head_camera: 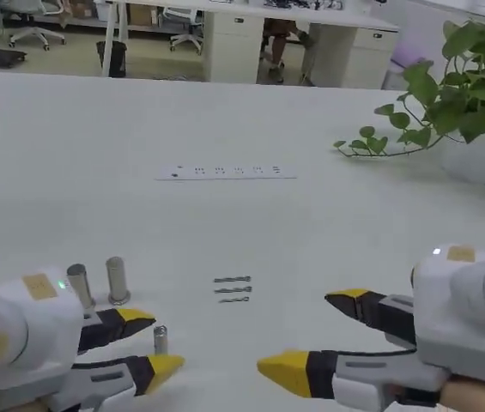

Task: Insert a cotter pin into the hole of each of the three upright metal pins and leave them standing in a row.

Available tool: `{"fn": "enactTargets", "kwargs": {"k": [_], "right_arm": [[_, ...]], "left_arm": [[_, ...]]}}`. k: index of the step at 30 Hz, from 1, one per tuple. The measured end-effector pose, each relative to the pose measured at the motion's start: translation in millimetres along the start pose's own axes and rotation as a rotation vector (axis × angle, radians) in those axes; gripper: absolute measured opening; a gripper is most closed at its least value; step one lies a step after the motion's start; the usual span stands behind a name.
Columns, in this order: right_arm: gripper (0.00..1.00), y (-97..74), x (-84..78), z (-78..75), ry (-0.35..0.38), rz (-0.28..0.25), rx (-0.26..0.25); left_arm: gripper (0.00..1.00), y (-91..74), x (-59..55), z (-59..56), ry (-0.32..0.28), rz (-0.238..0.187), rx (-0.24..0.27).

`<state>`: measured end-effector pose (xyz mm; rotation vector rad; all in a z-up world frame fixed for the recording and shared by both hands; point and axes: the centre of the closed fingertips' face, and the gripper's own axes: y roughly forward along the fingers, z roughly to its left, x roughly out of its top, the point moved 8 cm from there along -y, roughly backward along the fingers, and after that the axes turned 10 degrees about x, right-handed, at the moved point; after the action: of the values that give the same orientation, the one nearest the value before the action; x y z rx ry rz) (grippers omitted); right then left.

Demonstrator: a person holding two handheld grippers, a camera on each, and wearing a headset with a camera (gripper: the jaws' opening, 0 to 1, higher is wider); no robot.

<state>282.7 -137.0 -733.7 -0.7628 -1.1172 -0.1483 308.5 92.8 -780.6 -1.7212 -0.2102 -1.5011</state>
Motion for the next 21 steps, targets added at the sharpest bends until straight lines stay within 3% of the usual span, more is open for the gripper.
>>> {"fn": "enactTargets", "kwargs": {"k": [8, 16, 21], "right_arm": [[0.68, 15.2, 13.1, -14.6, -0.057, 0.045, 0.041], [0.54, 35.5, 19.7, -25.1, -0.108, 0.118, 0.102], [0.48, 47.3, 21.5, -33.2, -0.153, 0.171, 0.110]], "left_arm": [[0.55, -19.2, 3.4, 0.7, -0.037, 0.001, 0.061], [0.64, -35.6, 9.7, -1.2, -0.076, -0.017, 0.100], [0.69, -44.7, 9.7, -1.3, -0.106, -0.018, 0.129]]}}
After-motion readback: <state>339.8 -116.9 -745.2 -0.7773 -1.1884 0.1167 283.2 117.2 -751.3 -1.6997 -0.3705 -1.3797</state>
